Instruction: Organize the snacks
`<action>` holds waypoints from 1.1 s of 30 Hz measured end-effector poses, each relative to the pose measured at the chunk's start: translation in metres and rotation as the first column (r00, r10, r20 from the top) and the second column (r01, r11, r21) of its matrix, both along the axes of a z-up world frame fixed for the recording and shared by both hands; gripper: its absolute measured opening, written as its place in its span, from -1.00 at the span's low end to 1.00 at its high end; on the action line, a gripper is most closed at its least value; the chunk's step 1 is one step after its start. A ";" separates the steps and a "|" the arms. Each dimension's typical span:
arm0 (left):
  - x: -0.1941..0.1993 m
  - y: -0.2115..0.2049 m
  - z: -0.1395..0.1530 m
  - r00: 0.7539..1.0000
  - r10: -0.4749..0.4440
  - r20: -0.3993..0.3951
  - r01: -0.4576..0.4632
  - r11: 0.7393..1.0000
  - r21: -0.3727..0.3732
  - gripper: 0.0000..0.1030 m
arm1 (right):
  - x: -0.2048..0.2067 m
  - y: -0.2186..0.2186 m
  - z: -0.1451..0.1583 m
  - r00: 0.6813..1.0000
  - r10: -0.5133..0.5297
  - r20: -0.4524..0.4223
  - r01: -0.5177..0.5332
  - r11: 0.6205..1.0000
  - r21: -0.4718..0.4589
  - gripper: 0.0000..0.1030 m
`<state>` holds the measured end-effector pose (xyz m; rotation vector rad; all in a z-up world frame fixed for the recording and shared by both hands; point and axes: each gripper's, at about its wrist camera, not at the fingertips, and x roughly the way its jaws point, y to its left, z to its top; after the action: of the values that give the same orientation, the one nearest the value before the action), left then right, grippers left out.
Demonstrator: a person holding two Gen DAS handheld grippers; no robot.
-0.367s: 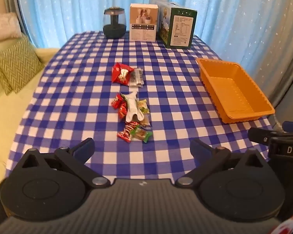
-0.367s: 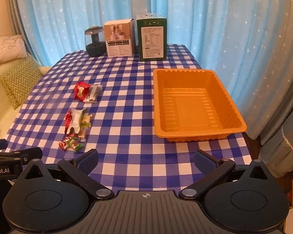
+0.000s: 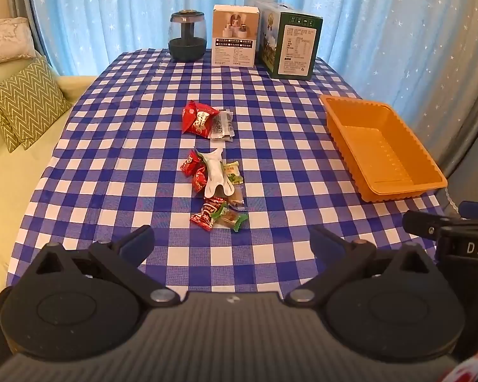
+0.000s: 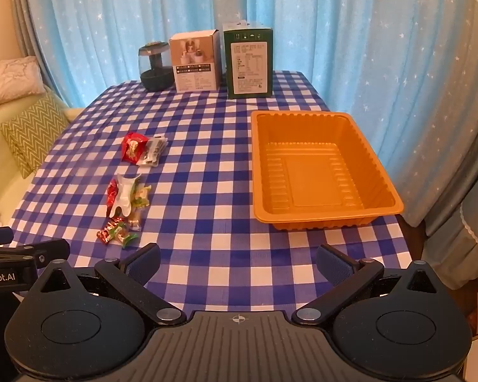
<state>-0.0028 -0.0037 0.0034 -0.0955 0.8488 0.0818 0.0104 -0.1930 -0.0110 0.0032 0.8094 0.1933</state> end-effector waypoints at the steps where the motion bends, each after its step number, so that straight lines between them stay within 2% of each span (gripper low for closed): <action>1: -0.001 -0.001 0.001 1.000 0.000 0.000 0.000 1.000 0.000 1.00 | 0.000 0.000 0.001 1.000 0.000 0.000 0.000 1.000 0.000 1.00; 33: 0.005 -0.004 -0.003 1.000 0.000 -0.014 0.000 1.000 -0.021 1.00 | 0.000 -0.001 -0.004 1.000 -0.004 -0.009 0.004 1.000 0.012 1.00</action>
<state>0.0020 -0.0076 0.0006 -0.1150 0.8641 0.0732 0.0105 -0.1943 -0.0153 0.0171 0.8174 0.1942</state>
